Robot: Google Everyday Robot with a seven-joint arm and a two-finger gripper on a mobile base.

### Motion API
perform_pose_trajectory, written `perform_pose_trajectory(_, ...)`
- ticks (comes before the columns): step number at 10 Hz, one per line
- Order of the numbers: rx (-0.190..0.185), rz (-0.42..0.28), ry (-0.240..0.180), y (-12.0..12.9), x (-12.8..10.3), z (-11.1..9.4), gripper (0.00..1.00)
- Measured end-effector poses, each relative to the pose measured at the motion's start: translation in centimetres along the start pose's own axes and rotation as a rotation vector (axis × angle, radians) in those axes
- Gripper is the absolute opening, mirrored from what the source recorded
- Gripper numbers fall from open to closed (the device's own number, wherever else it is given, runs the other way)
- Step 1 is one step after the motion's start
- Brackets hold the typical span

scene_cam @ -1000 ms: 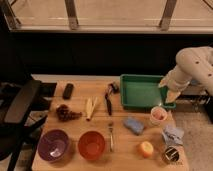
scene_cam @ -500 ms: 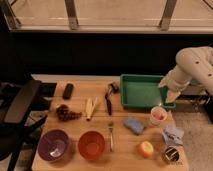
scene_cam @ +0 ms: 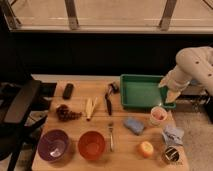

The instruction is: Place brush in purple bowl

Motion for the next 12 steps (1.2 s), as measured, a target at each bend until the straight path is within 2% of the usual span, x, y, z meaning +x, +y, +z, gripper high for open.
perform_pose_trajectory(6,0.0,0.0,0.0,0.0,0.0,0.0,0.6)
perform_pose_trajectory(8,0.001,-0.022,-0.013,-0.1,0.0,-0.2,0.6)
perform_pose_trajectory(10,0.006,-0.152,-0.036,-1.0,-1.3,-1.0,0.6)
perform_pose_trajectory(12,0.015,-0.283,-0.042,-2.6,-4.7,-1.3,0.6)
